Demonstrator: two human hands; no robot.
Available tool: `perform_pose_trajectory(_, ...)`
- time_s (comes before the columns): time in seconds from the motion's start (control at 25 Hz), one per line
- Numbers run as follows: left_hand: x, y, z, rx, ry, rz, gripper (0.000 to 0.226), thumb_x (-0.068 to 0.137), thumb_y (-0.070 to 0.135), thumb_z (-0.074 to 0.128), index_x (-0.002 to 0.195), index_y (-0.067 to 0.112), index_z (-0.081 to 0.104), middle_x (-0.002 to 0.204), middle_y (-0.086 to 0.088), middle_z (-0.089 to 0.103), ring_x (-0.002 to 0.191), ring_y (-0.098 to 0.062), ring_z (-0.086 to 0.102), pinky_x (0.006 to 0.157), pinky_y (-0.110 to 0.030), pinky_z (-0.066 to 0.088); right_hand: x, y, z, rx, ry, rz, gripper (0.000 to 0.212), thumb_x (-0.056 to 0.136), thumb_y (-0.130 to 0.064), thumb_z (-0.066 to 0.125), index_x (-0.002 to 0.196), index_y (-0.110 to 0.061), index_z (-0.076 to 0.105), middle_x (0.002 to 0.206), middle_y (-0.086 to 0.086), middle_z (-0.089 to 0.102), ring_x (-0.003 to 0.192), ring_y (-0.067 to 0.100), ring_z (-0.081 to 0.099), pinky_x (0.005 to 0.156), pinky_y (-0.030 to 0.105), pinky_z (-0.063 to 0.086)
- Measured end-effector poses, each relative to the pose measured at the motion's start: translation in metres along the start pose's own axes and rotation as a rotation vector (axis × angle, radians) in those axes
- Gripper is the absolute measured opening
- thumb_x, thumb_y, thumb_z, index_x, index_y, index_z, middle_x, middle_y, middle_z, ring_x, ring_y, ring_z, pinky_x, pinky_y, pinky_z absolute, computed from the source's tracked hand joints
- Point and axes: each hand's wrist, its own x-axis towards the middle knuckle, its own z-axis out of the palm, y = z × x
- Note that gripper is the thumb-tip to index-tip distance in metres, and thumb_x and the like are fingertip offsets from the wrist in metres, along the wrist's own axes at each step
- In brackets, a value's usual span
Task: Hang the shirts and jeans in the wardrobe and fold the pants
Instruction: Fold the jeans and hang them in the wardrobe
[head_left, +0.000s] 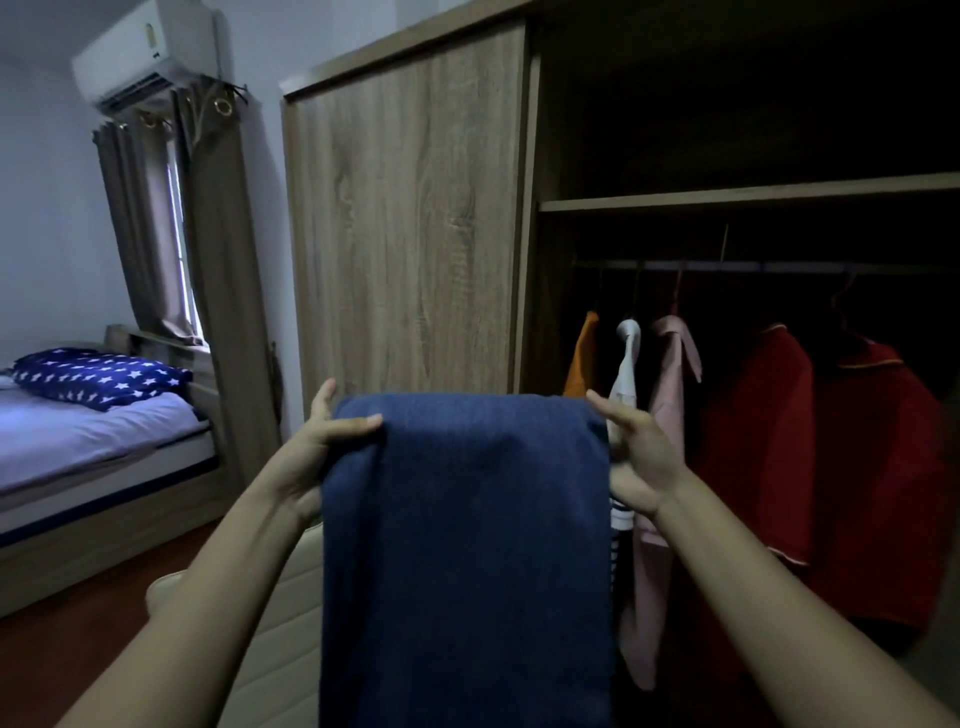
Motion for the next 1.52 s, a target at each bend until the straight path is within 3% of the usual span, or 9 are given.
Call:
perform_pose_trajectory(0.16,-0.005,0.005,-0.003,0.171,-0.079,0.023,0.1,0.04,0.031,0.093,0.126,0.053,0.046,0.141,-0.008,0.037,0.113,-0.033,0.057,0.081,-0.039,0.053,-0.003,0.003,0.005,-0.488,-0.019,-0.037,0.054,0.072,-0.009,0.073,0.121,-0.017,0.053,0.12,0.006,0.064,0.11,0.022,0.062,0.097,0.041,0.047)
perform_pose_trajectory(0.32,-0.011,0.02,-0.012,0.268,-0.213,0.031,0.103,0.04,0.016,0.09,0.127,0.049,0.048,0.136,-0.017,0.043,0.109,-0.033,0.06,0.08,-0.036,0.053,0.004,0.004,0.008,-0.387,0.094,-0.142,0.035,0.084,-0.014,0.063,0.118,-0.011,0.055,0.121,0.013,0.063,0.106,0.023,0.064,0.088,0.035,0.051)
perform_pose_trajectory(0.56,-0.011,0.034,-0.015,0.502,-0.166,0.219,0.1,0.04,0.029,0.093,0.125,0.049,0.045,0.129,-0.013,0.049,0.108,-0.029,0.062,0.076,-0.031,0.056,0.01,-0.004,0.01,-0.205,0.094,-0.141,0.08,0.079,-0.02,0.07,0.144,-0.018,0.024,0.148,0.016,0.034,0.114,0.024,0.056,0.073,0.026,0.053)
perform_pose_trajectory(0.8,-0.016,0.043,-0.017,0.634,-0.196,0.273,0.104,0.038,0.031,0.091,0.123,0.054,0.037,0.128,0.004,0.053,0.112,-0.006,0.06,0.082,-0.019,0.053,0.005,-0.019,0.021,-0.155,0.002,-0.175,0.065,0.074,-0.016,0.07,0.13,-0.014,0.038,0.116,0.009,0.055,0.093,0.016,0.066,0.069,0.026,0.054)
perform_pose_trajectory(1.08,-0.014,0.032,-0.002,0.641,0.069,0.416,0.034,0.067,0.006,0.08,0.093,0.02,0.062,0.079,0.004,0.073,0.077,-0.006,0.068,0.069,-0.018,0.053,-0.021,-0.031,0.032,-0.474,-0.055,-0.334,0.12,0.058,0.006,0.067,0.149,-0.03,-0.001,0.133,-0.006,0.038,0.12,0.016,0.049,0.088,0.023,0.053)
perform_pose_trajectory(1.16,-0.013,0.034,0.004,0.574,0.121,0.396,0.024,0.072,0.0,0.075,0.082,0.02,0.066,0.07,0.006,0.073,0.071,-0.007,0.069,0.062,-0.015,0.052,-0.023,-0.035,0.035,-0.538,-0.047,-0.376,0.121,0.06,0.009,0.069,0.149,-0.031,-0.002,0.122,-0.015,0.039,0.114,0.011,0.051,0.085,0.02,0.053)
perform_pose_trajectory(1.32,-0.016,0.045,0.012,0.433,0.073,0.33,0.046,0.041,0.045,0.088,0.078,0.022,0.075,0.08,0.0,0.075,0.076,-0.01,0.07,0.062,-0.02,0.055,-0.024,-0.041,0.039,-0.566,0.067,-0.458,0.096,0.083,0.008,0.06,0.149,-0.029,0.002,0.106,-0.021,0.044,0.095,0.001,0.062,0.079,0.016,0.053)
perform_pose_trajectory(1.44,-0.022,0.04,0.029,0.371,0.12,0.287,0.023,0.073,0.039,0.073,0.084,0.02,0.068,0.075,0.004,0.074,0.074,-0.011,0.069,0.061,-0.025,0.051,-0.024,-0.04,0.04,-0.637,0.162,-0.488,0.085,0.089,-0.002,0.057,0.149,-0.028,0.003,0.1,-0.032,0.036,0.085,-0.021,0.056,0.072,0.007,0.049)
perform_pose_trajectory(1.52,-0.025,0.035,0.041,0.358,0.202,0.322,0.005,0.087,0.022,0.061,0.088,0.02,0.065,0.078,0.001,0.073,0.078,-0.012,0.067,0.065,-0.028,0.048,-0.022,-0.036,0.038,-0.728,0.235,-0.535,0.09,0.085,-0.022,0.067,0.148,-0.034,0.004,0.123,-0.027,0.039,0.107,-0.015,0.049,0.086,0.014,0.049)
